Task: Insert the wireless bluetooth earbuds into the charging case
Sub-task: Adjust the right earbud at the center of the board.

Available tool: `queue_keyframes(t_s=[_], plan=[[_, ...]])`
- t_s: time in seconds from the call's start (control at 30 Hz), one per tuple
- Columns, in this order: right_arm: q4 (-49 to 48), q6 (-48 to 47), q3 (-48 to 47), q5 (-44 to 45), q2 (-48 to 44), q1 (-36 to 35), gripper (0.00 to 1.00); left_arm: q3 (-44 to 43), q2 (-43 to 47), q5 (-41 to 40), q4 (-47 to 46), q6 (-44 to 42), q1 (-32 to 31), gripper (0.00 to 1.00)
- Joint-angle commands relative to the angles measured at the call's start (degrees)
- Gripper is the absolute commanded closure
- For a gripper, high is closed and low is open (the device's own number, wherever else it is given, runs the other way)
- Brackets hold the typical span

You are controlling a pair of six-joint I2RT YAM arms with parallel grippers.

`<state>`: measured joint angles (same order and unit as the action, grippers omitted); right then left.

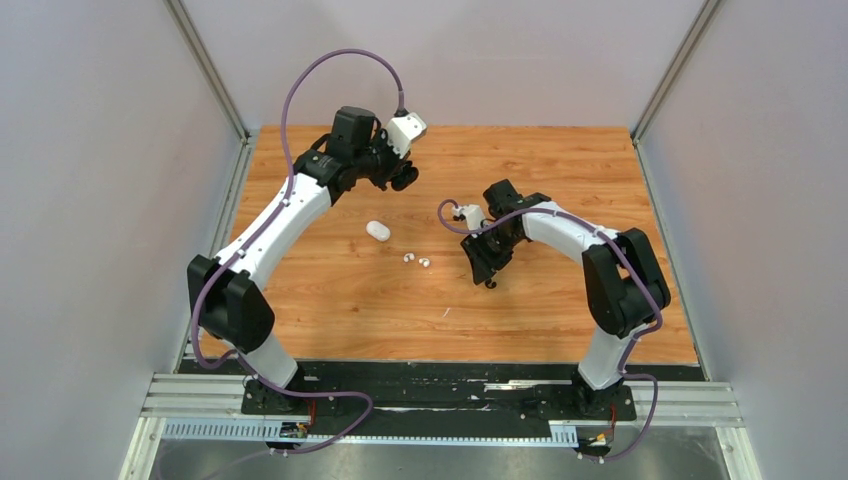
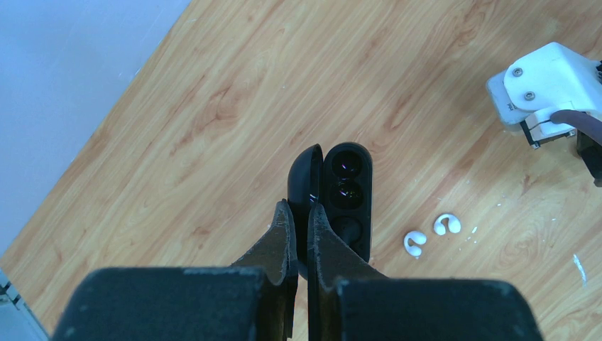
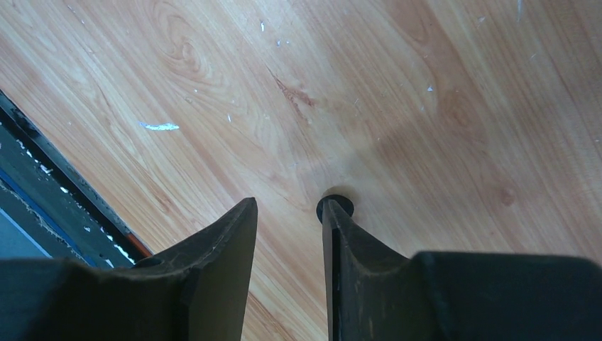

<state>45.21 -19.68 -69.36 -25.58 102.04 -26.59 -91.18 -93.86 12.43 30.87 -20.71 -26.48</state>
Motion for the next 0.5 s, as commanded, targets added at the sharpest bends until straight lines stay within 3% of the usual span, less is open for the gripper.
queue_keyframes(t_s=[0.0, 0.23, 0.47], plan=[[-1.57, 2.41, -1.08, 1.18, 0.45, -0.72, 0.62, -0.32, 3.16, -0.62, -1.39, 0.03, -0.02, 1.0], [-2.0, 1.55, 0.28, 5.21, 0.52, -1.21, 0.57, -0.48, 3.01, -0.86, -1.52, -0.03, -0.06, 1.0], [-1.84, 1.49, 0.29, 5.41, 1.06, -1.16, 0.62, -0.58, 2.9, -1.15, -1.43, -0.39, -0.05, 1.0]])
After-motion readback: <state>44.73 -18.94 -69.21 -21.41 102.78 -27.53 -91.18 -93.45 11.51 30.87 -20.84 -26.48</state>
